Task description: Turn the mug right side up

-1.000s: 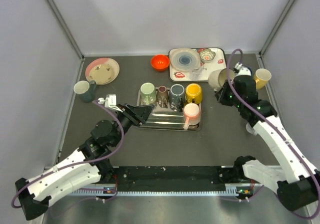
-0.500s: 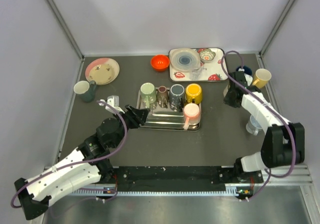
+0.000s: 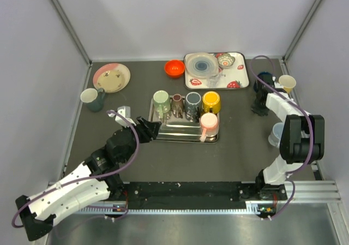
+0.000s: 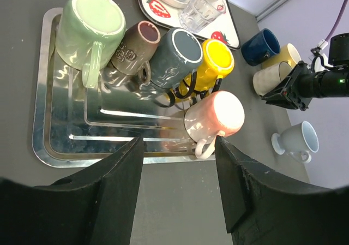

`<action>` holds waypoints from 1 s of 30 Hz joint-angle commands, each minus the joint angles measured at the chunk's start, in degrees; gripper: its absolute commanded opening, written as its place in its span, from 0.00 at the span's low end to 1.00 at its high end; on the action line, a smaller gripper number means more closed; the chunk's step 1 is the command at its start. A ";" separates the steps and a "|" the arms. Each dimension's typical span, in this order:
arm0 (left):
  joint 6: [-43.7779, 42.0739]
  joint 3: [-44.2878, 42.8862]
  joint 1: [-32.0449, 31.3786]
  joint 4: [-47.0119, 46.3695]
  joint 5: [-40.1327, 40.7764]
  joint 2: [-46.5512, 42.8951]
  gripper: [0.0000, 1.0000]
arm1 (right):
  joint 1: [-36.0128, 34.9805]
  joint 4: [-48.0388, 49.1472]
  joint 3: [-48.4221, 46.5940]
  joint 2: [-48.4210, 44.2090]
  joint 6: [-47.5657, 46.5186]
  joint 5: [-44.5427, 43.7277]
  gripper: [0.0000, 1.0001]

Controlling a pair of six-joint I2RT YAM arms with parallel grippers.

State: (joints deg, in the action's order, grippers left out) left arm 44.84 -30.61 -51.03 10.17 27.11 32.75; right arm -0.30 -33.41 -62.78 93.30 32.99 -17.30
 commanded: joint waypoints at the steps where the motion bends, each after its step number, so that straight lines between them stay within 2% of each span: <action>1: -0.63 -0.15 0.22 -1.21 1.10 0.20 0.60 | 3.19 3.44 -3.31 1.10 -0.65 -2.48 0.00; 7: -0.63 -0.50 0.22 -1.39 0.57 1.79 0.62 | 4.34 3.61 -3.40 2.42 -0.38 0.33 0.01; 11: -0.72 -0.94 0.22 -1.12 0.40 2.32 0.63 | 4.34 3.61 -4.10 2.50 -0.65 0.95 0.15; 15: -0.72 -1.03 0.14 -0.95 0.13 2.75 0.65 | 4.34 3.35 -4.28 2.16 -0.48 2.00 0.37; 18: -1.15 -1.12 0.14 -0.86 -0.13 3.10 0.66 | 4.34 2.91 -4.36 0.66 0.58 3.41 0.46; 25: -5.01 -2.17 0.22 -0.95 -0.92 5.12 0.70 | 2.50 1.86 -2.87 -7.76 2.87 7.28 0.50; 30: -7.05 -6.12 0.22 1.94 -4.08 14.15 0.76 | -6.79 1.94 -0.07 -19.34 3.22 11.50 0.52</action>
State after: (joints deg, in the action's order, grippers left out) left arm 40.77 -32.08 -51.03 11.25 25.87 40.91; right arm 0.03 -32.47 -64.49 84.49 35.14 -10.46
